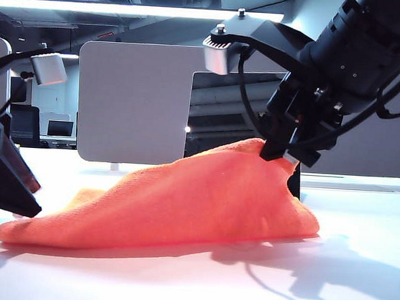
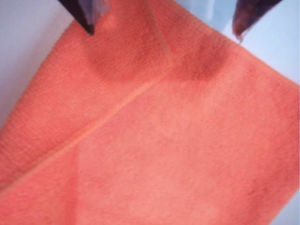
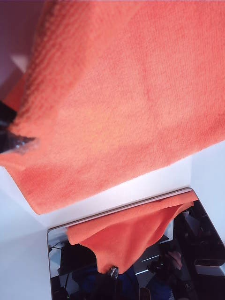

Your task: Pick up the cloth from the table and use it to cover the mirror.

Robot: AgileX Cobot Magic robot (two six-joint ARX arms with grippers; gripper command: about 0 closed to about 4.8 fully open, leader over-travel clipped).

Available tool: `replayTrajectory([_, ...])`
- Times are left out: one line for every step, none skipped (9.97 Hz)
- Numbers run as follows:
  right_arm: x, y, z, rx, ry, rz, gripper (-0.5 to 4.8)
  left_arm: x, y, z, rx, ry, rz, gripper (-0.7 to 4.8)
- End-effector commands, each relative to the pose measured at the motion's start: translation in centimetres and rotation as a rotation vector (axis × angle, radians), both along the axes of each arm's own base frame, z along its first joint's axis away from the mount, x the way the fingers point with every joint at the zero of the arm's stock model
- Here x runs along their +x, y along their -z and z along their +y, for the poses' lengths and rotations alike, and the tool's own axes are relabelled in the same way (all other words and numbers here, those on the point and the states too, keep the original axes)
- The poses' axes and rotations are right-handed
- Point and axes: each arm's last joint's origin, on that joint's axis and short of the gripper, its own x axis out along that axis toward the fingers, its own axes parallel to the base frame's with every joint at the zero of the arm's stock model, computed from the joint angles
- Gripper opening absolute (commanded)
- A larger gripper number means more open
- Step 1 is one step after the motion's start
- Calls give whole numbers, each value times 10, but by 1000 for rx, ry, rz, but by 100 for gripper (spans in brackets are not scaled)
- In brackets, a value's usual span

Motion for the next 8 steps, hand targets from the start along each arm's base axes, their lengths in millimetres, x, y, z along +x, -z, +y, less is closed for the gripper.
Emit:
replayTrajectory([0, -3, 1, 13, -2, -8, -6, 9, -1, -5, -36, 25, 32, 376])
replayTrajectory([0, -2, 1, 10, -3, -6, -6, 14, 0, -7, -50, 20, 62, 376])
replayTrajectory([-1, -2, 0, 4, -2, 0, -6, 15, 5, -8, -67, 34, 139, 372])
replayTrajectory([-1, -2, 0, 4, -2, -1, -6, 13, 6, -7, -61, 33, 158, 371])
replayTrajectory([-1, -2, 0, 4, -3, 0, -6, 10, 8, -6, -50, 31, 195, 329])
replayTrajectory([-1, -2, 0, 4, -3, 0, -6, 10, 8, -6, -48, 30, 203, 329])
replayTrajectory([-1, -2, 0, 4, -3, 0, -6, 9, 9, -6, -44, 30, 214, 326])
replayTrajectory([-1, -2, 0, 4, -3, 0, -6, 8, 9, -6, -41, 29, 225, 303])
